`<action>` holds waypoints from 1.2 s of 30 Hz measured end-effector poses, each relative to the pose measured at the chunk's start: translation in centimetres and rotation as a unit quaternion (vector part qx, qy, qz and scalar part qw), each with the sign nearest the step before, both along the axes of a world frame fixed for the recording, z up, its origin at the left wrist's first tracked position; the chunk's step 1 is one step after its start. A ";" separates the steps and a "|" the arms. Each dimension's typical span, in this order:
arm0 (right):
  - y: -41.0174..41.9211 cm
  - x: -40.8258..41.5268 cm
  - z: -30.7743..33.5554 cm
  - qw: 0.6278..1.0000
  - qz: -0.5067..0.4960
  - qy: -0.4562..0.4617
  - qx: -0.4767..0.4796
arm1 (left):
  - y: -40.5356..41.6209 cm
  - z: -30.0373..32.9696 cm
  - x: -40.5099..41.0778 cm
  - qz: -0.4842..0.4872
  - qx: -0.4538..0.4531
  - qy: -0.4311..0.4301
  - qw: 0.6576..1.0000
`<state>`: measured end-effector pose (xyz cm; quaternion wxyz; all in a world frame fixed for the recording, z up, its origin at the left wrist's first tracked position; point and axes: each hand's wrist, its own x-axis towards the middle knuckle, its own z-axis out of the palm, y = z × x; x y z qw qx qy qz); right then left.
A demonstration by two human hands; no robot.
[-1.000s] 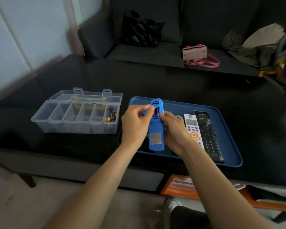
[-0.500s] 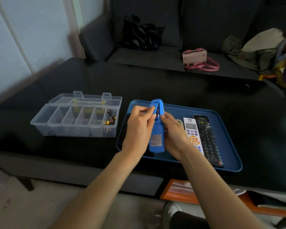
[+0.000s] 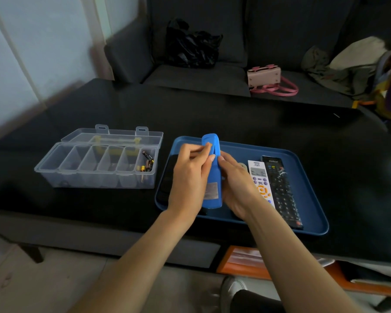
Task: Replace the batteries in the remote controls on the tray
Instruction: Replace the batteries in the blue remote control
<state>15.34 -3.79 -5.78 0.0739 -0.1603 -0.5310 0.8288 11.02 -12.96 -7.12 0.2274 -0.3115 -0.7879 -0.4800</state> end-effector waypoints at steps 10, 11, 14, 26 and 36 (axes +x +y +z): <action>0.1 0.1 -0.3 1.000 0.005 0.006 0.021 | -0.3 0.0 -0.4 -0.016 -0.033 -0.015 0.999; 0.1 0.1 -0.4 1.000 0.010 0.006 0.024 | -0.4 -0.1 -0.5 -0.011 -0.049 -0.012 0.999; 0.1 0.1 -0.4 0.999 0.017 0.009 0.027 | -0.7 -0.3 -1.1 0.039 -0.099 0.024 0.994; 0.2 0.4 -0.3 0.999 -0.002 0.025 0.033 | -1.4 -0.3 -1.9 -0.002 -0.196 0.015 0.980; 0.7 0.4 0.4 0.969 -0.043 -0.062 0.235 | -2.0 0.3 -3.3 -0.104 -0.179 -0.135 0.969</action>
